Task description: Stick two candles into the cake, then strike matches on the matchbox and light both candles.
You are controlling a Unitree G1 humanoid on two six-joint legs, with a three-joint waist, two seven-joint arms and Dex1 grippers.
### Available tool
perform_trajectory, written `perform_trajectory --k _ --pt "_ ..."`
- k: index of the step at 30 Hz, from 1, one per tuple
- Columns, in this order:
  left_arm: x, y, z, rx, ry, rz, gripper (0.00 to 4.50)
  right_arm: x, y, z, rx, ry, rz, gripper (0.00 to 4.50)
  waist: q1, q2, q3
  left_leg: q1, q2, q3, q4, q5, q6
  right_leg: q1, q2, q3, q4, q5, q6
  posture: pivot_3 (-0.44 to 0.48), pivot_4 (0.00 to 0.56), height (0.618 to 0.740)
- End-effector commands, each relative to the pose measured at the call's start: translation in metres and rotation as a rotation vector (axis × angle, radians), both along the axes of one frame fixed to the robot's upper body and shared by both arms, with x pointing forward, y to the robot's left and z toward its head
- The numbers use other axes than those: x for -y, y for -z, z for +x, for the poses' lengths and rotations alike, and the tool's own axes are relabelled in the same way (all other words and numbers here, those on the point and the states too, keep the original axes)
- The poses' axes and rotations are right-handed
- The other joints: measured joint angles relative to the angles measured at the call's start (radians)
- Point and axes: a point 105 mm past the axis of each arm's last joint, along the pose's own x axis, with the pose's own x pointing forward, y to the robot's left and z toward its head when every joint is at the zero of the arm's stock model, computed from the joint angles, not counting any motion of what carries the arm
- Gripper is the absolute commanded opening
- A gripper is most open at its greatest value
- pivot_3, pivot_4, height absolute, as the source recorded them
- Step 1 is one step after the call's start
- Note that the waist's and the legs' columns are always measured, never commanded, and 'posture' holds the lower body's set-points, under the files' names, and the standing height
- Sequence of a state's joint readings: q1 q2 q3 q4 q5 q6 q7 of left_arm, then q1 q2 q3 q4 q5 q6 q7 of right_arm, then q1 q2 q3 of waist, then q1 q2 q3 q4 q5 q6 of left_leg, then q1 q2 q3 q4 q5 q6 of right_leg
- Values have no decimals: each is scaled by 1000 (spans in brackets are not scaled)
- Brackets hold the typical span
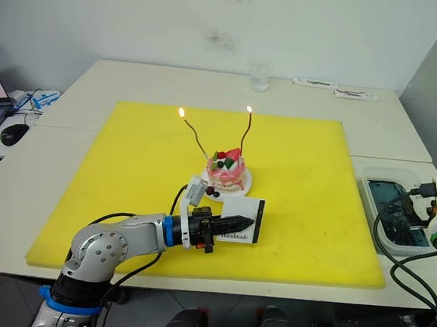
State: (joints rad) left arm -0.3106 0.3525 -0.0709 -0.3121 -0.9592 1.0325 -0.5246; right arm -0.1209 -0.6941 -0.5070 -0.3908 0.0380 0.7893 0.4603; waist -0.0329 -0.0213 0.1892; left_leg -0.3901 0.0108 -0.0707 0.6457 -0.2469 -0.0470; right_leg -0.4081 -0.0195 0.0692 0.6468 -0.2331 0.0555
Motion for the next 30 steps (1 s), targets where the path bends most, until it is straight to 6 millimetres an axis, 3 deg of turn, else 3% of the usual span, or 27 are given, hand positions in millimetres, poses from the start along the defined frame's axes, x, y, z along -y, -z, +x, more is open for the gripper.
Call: perform_trajectory --k 1,4,8,9,14,22,30 --pt "-1 1 4 20 -40 41 0 -33 -33 -3 103 -214 -76 4488 0 0 0 0 0 0 0 0 0 0 0 0 0 0 0 0 150 740" --pt "-1 6 7 -15 -62 81 0 -68 -35 -12 64 -448 -74 4488 1 0 0 0 0 0 0 0 0 0 0 0 0 1 2 0 150 740" --pt "0 12 6 -45 -64 135 0 -115 -22 -33 -79 -737 -19 4488 1 0 0 0 0 -1 0 0 0 0 0 -1 -1 1 3 0 150 740" --pt "-1 12 7 -44 -75 141 572 -123 -19 -37 -113 -783 -14 4500 1 0 0 0 0 -1 0 0 0 0 0 -1 -1 1 3 0 150 740" --pt "-9 6 7 -32 -71 172 1994 -158 -7 -47 -215 -956 6 4500 0 0 0 0 0 -1 0 0 0 0 0 -1 -1 0 0 0 150 740" --pt "-43 -14 2 92 -77 300 4430 -174 4 -47 -255 -1061 5 4500 1 -1 1 -1 0 -1 -1 0 0 -1 0 -1 -1 -1 -1 0 150 740" --pt "-72 -25 -19 206 -3 401 4470 -171 5 -42 -250 -1112 -34 4500 0 -2 1 -3 1 -1 -1 0 0 -3 0 -2 -2 -1 -1 0 150 740"
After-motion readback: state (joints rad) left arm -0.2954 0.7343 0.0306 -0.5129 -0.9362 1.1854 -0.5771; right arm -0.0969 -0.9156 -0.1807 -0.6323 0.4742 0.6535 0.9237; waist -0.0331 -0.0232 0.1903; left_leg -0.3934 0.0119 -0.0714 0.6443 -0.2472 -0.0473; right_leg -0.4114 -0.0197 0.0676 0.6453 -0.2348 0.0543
